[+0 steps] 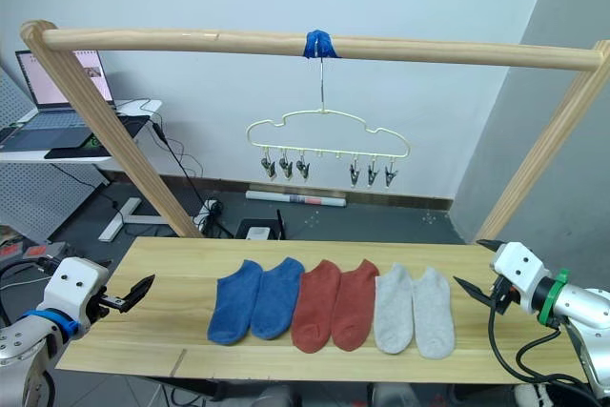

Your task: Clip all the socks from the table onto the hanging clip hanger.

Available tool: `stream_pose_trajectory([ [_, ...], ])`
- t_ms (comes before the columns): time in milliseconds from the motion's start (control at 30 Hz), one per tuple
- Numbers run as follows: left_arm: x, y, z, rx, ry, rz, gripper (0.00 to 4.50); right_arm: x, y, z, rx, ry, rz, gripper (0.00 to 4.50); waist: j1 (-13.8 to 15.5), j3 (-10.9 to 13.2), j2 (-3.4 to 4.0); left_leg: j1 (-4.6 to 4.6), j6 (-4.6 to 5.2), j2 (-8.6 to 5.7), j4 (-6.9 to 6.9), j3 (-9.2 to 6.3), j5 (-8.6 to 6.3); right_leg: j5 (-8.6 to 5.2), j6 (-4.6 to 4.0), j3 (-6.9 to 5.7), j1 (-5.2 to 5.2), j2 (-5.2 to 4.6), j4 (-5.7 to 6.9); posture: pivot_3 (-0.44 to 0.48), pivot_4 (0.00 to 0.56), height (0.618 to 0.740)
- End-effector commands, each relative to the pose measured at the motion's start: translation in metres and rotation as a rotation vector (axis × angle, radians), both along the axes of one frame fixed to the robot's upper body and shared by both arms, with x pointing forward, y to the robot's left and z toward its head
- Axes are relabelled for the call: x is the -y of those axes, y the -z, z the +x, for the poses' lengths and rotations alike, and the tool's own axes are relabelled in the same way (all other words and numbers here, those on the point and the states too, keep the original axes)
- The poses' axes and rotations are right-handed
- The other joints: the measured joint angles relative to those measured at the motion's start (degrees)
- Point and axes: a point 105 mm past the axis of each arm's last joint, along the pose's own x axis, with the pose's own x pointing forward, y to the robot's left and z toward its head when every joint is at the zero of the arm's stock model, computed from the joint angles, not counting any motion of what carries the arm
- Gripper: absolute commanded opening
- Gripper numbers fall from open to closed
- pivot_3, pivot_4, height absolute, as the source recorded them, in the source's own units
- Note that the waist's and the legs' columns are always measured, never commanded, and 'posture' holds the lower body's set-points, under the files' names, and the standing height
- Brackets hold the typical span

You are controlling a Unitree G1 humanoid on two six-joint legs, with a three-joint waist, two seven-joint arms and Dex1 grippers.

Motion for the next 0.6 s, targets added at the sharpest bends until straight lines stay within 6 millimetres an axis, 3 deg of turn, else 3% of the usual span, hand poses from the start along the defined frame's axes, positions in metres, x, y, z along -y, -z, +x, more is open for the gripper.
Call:
stream_pose_trajectory([
  [33,-0.002,-0.008,0.005,0.033,0.0,0.025,4.45,0.0,-0.014,0.003,0.06,0.002,0.006,4.5,-0.1,0.0,0.0,0.0,0.0,0.0,0.0,0.0,0.0,0.0,0.0,0.0,0.0,0.0,0.0,-0.077,0.035,0.73],
  [433,-0.004,-0.018,0.011,0.114,-0.012,0.011,4.45,-0.001,-0.011,0.003,0.065,0.008,0.01,4.5,-0.2,0.0,-0.01,0.01,0.0,0.01,0.0,-0.01,0.0,0.0,0.0,0.0,0.0,0.02,0.03,-0.084,0.045,0.73],
  [467,0.003,-0.022,0.01,0.133,0.032,-0.037,4.45,-0.002,-0.01,0.002,0.064,0.008,0.011,4.5,-0.2,0.0,-0.01,0.01,0.0,0.01,0.0,0.0,0.0,0.0,0.0,0.0,0.0,0.02,0.04,-0.086,0.047,0.73],
  [600,-0.005,-0.034,0.013,0.21,-0.019,-0.009,4.45,-0.002,-0.009,0.001,0.069,0.014,0.014,4.5,-0.2,0.0,-0.01,0.01,0.0,0.01,0.01,0.01,0.0,0.0,0.0,0.01,0.0,0.02,0.03,-0.087,0.059,0.73],
])
